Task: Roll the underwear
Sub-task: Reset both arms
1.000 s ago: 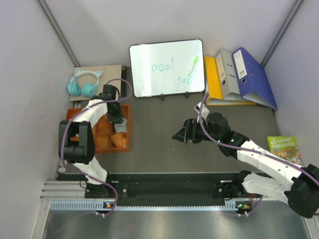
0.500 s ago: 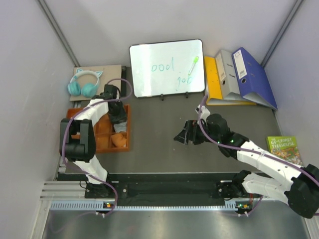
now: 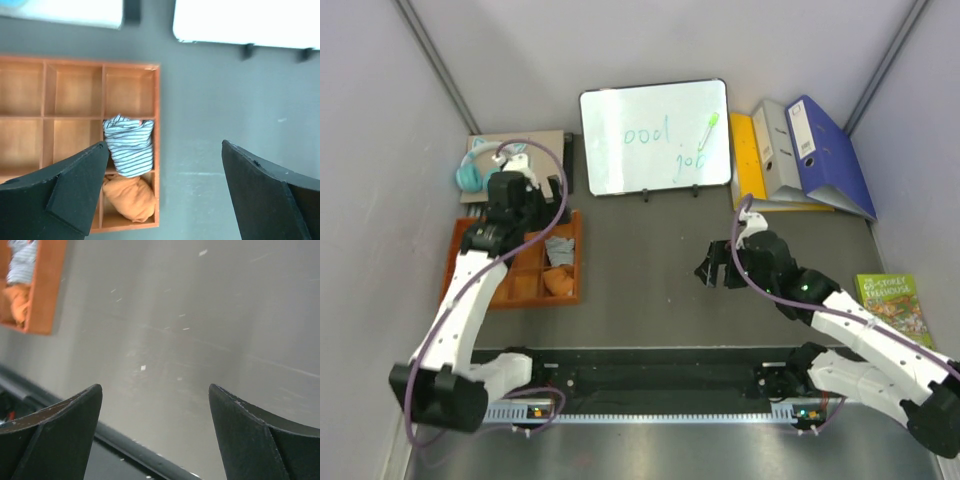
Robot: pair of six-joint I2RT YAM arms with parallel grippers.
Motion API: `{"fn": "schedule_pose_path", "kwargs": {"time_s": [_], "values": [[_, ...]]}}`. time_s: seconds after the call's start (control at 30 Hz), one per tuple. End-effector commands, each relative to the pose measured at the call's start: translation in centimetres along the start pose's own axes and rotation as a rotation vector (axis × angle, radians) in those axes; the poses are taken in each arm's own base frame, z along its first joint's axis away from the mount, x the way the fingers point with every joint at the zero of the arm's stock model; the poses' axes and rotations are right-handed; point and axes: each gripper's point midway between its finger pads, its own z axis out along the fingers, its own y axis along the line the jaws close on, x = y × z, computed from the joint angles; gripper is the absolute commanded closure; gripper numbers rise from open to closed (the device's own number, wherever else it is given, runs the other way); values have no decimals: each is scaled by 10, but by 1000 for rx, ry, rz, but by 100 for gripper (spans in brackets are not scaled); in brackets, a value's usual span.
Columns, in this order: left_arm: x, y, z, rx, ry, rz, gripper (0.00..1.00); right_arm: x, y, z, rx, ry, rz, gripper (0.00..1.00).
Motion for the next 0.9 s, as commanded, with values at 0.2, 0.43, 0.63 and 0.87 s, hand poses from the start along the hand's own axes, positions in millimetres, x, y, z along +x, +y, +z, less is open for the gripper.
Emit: {"fn": "schedule_pose_path", "kwargs": {"time_s": [0.2,0.43,0.63,0.87], "values": [[-7,1,-73,122,-360,0,1,-55,-48,-70,256,-305,-19,12],[-4,13,-81,80,-414,-5,1,-59,-62,-89,318,-361,-10,11],[-5,15,-79,72,-418,-8,1,-58,-67,-95,333,-376,-6,11],[-4,16,-78,64,-414,-16,1,-58,-69,-98,339,-385,-6,11]]}}
